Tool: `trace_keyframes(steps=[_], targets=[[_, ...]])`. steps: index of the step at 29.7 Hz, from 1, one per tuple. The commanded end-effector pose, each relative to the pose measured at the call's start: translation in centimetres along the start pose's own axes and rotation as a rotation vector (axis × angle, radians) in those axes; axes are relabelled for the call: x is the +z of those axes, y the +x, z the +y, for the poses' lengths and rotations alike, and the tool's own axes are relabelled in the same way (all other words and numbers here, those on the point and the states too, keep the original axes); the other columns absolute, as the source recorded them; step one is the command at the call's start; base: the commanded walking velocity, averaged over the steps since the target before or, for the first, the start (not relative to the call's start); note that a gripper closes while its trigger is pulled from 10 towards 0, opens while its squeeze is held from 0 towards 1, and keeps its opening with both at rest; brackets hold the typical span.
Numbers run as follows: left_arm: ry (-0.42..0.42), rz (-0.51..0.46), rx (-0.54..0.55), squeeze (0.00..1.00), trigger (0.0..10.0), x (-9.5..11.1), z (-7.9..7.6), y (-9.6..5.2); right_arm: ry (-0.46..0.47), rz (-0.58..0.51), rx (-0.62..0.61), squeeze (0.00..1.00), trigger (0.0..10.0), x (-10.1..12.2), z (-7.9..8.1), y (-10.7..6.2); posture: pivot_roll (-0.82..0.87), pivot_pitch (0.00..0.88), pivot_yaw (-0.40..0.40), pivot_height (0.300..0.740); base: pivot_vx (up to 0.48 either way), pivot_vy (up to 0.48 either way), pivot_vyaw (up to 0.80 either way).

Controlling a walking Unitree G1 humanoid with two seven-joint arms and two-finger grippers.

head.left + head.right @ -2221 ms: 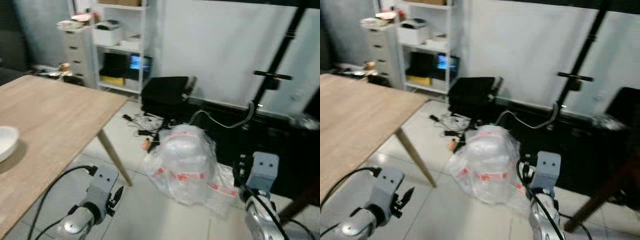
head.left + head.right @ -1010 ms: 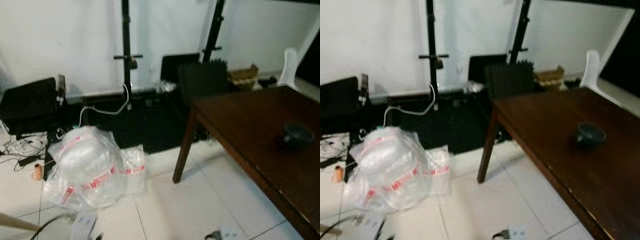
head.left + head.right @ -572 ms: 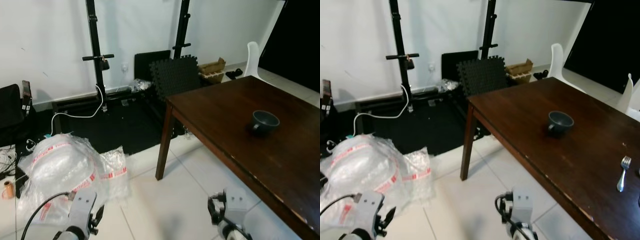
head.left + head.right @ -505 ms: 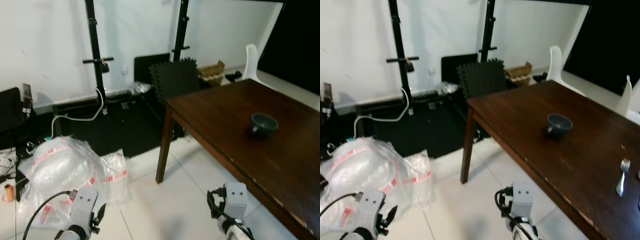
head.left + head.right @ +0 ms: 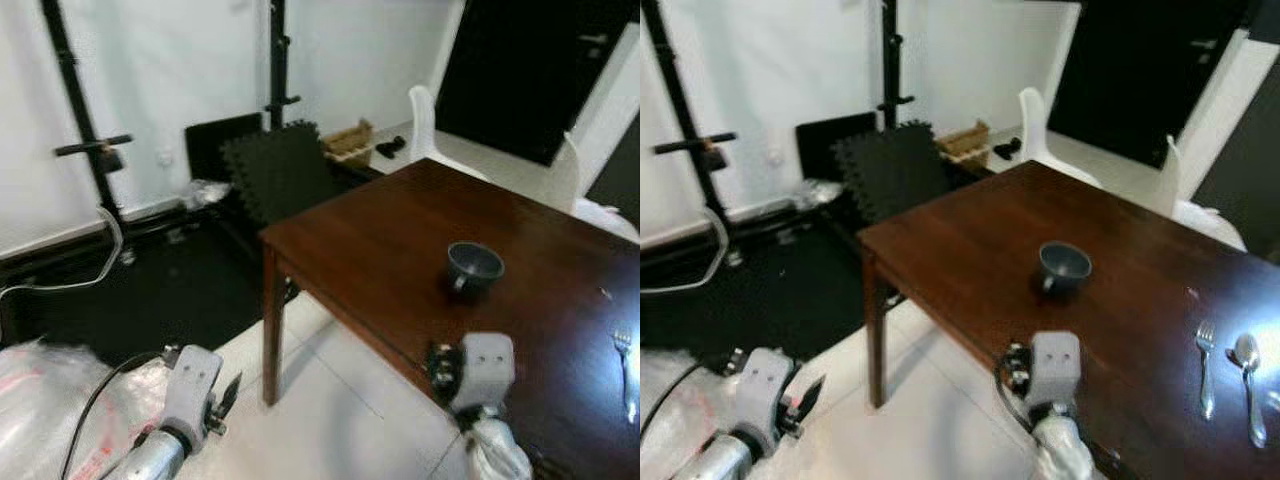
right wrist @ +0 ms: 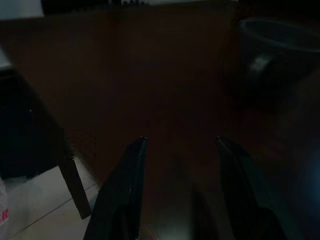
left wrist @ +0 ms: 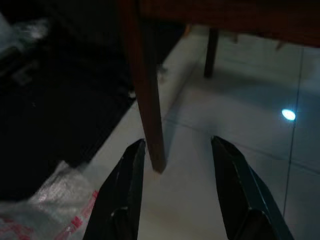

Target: Setting the table

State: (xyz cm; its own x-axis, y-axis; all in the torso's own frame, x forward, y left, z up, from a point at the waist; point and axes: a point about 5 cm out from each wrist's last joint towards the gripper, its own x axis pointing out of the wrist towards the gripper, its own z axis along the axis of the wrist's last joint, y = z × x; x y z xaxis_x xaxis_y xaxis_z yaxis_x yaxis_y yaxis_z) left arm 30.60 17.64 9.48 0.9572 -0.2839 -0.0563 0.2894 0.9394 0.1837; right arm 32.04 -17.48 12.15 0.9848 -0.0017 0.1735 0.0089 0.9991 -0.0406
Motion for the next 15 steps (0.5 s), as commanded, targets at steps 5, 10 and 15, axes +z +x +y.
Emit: trace_keyframes(steps=[5,10,15], targets=[[0.013,-0.028,-0.142,0.0,10.0,1.0,-1.8,-0.2,-0.027,0.028,-0.037,0.0,10.0,-0.5,-0.9,-0.7,0.05,0.14,0.043,0.74,0.471,0.0,-0.8],[0.034,-0.056,-0.258,0.0,10.0,1.9,-2.9,-0.5,-0.036,0.033,-0.042,0.0,10.0,-0.5,-0.8,-0.9,0.05,0.14,0.044,0.74,0.445,0.0,-0.8],[0.063,-0.086,-0.37,0.0,10.0,3.1,-3.8,-0.9,-0.043,0.04,-0.047,0.0,10.0,-0.7,-0.9,-1.1,0.05,0.14,0.043,0.74,0.438,0.0,-0.8]])
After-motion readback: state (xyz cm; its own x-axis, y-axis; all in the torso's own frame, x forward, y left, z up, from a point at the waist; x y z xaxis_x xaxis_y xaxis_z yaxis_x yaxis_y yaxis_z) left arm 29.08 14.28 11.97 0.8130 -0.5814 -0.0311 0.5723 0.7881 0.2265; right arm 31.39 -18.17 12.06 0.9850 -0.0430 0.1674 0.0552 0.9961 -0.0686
